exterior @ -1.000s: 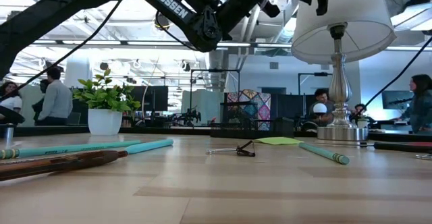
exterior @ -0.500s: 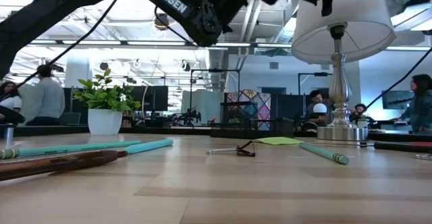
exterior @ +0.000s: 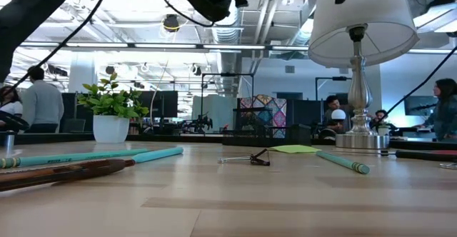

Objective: Pick and place office supplies into organizer
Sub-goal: Put the purple pen into the black desk organizer

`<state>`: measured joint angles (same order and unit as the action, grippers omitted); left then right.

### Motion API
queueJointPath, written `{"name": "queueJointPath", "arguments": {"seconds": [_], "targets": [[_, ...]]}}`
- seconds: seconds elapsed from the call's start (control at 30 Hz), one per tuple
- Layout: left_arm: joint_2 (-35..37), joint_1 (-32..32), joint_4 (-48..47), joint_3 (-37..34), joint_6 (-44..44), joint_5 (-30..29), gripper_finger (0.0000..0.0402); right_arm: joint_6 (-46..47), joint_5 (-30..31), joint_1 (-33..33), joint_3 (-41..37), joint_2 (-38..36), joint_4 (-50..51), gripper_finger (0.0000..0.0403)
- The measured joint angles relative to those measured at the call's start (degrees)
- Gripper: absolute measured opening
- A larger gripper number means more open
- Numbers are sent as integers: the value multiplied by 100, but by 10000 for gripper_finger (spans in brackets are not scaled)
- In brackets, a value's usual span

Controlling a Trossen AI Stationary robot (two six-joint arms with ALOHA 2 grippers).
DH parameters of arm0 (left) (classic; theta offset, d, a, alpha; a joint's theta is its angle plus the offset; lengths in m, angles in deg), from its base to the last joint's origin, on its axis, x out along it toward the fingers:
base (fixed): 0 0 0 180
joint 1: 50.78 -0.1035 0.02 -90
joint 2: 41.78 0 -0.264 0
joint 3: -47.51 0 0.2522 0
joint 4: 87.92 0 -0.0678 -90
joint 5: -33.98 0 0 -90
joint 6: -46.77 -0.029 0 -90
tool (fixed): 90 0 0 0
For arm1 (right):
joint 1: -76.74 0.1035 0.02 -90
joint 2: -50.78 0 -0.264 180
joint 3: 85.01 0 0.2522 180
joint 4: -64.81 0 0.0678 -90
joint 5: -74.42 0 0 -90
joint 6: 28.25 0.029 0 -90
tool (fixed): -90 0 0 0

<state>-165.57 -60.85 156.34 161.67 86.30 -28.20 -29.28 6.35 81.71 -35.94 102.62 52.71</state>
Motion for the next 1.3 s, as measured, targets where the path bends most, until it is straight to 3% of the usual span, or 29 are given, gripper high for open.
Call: {"name": "queueJointPath", "arguments": {"seconds": [0.13, 0.3, 0.57, 0.83, 1.07, 1.3], "targets": [[7, 45, 153, 0, 16, -73, 20, -292, -619, 41, 220, -5, 269, 190], [7, 106, 147, 0, 97, -16, 20, -306, -716, -68, 228, 1, 399, 181], [7, 297, 64, 0, 107, 43, 20, -401, -1595, -287, 242, 308, 243, 168], [7, 238, 420, 0, 373, 182, 20, -548, -1607, -297, 472, 375, 308, 166], [7, 93, 714, 0, 816, 883, 20, -429, -1809, -115, 594, 367, 489, 165], [7, -127, 718, 0, 877, 1162, 21, -94, -1708, -230, 769, 320, 499, 164]]}}
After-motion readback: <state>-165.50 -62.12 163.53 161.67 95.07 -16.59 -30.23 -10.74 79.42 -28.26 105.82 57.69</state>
